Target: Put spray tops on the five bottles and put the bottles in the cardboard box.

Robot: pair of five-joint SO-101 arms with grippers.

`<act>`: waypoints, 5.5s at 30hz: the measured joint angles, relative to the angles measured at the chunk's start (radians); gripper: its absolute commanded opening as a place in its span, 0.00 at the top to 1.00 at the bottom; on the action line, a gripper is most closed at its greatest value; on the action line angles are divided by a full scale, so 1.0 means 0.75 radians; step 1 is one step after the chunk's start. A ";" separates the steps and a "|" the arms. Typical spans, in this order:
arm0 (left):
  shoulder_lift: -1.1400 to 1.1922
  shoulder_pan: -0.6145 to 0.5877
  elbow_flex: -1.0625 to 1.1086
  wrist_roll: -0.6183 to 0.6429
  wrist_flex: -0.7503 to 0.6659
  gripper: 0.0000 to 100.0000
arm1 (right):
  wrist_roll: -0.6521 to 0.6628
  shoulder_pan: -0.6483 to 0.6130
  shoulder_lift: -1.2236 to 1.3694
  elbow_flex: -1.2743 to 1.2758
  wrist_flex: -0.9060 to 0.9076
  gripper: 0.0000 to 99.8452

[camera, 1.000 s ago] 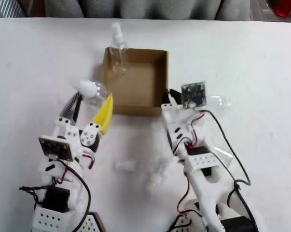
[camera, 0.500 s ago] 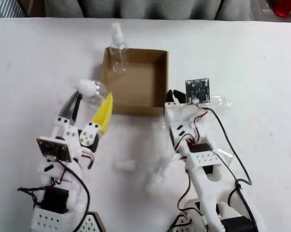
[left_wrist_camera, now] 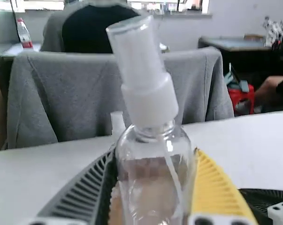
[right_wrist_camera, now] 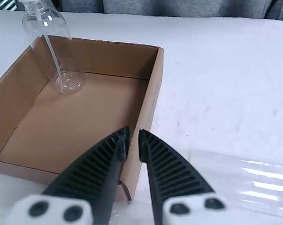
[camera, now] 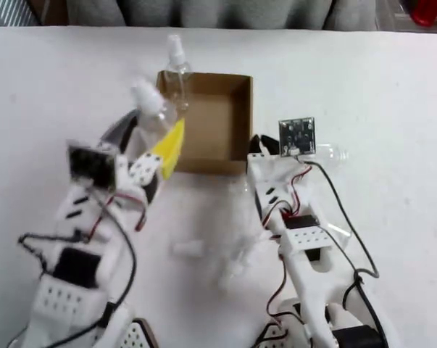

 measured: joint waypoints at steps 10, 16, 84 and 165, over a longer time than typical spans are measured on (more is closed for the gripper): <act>0.642 0.004 -0.025 0.000 -0.542 0.98 | 0.000 0.000 0.000 0.000 0.000 0.98; 0.970 0.004 -0.025 0.000 -0.855 0.98 | 0.000 0.000 0.000 0.000 0.000 0.98; 2.015 -0.135 -0.532 -0.004 -1.375 0.98 | 0.000 -0.029 0.000 0.000 0.000 0.98; 1.608 -0.160 -0.303 0.084 -1.049 0.67 | 0.000 -0.029 0.000 0.000 0.000 0.98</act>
